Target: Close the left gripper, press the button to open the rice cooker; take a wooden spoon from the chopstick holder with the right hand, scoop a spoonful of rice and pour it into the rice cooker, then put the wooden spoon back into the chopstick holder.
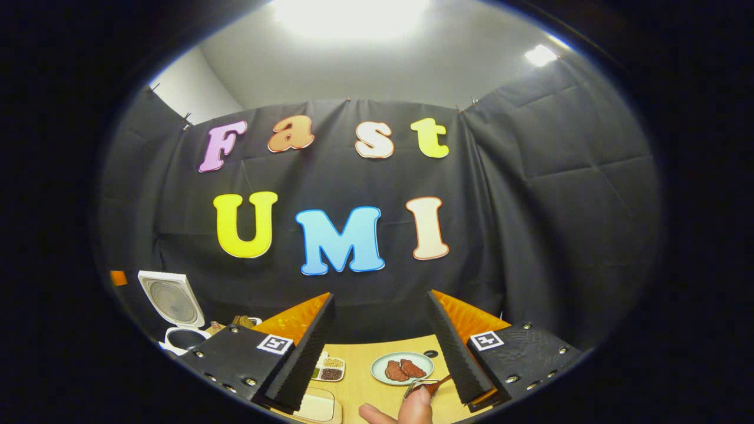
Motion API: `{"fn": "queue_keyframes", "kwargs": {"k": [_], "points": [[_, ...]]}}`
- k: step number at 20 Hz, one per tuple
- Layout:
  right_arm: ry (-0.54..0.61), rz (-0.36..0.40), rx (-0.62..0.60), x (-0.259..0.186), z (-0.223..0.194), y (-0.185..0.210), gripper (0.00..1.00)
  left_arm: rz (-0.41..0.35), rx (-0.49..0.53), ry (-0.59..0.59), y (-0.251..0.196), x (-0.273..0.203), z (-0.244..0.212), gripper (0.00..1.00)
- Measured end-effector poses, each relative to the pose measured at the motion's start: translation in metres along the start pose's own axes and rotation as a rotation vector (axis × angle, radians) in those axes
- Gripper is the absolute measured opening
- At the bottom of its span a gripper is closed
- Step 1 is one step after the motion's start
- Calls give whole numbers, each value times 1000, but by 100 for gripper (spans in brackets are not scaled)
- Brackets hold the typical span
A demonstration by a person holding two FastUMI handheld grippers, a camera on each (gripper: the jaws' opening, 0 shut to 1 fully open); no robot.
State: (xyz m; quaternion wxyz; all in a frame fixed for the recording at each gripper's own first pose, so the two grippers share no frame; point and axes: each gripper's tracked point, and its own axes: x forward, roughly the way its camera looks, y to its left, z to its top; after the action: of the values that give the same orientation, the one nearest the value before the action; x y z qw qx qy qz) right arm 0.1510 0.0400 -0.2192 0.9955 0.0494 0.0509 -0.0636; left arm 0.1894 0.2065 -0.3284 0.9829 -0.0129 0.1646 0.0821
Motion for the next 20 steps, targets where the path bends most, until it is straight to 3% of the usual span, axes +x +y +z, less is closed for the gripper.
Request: {"fn": "queue_keyframes", "kwargs": {"k": [1,6,8,9,11,12,13,16,17,20], "points": [[3,7,-11,-5,2,12,93,-6,-2,-1,5,16,0,74],[42,50,-14,-13,5,56,94,-8,5,-47,27,85,16,78],[47,54,-48,-14,6,62,94,13,9,-67,35,114,23,80],[53,60,-53,-14,6,67,94,27,6,-67,38,131,24,74],[76,75,-40,-15,3,75,94,73,7,-65,49,165,29,74],[83,79,-41,-14,2,78,94,92,8,-63,54,181,31,80],[83,82,-52,-14,2,78,94,105,7,-68,56,199,34,73],[90,103,-87,-10,0,89,94,140,-3,-61,64,238,37,74],[100,112,-88,-9,-3,92,94,162,-1,-57,70,250,37,80],[128,137,-84,-4,-10,105,94,198,11,-55,86,285,41,80]]}}
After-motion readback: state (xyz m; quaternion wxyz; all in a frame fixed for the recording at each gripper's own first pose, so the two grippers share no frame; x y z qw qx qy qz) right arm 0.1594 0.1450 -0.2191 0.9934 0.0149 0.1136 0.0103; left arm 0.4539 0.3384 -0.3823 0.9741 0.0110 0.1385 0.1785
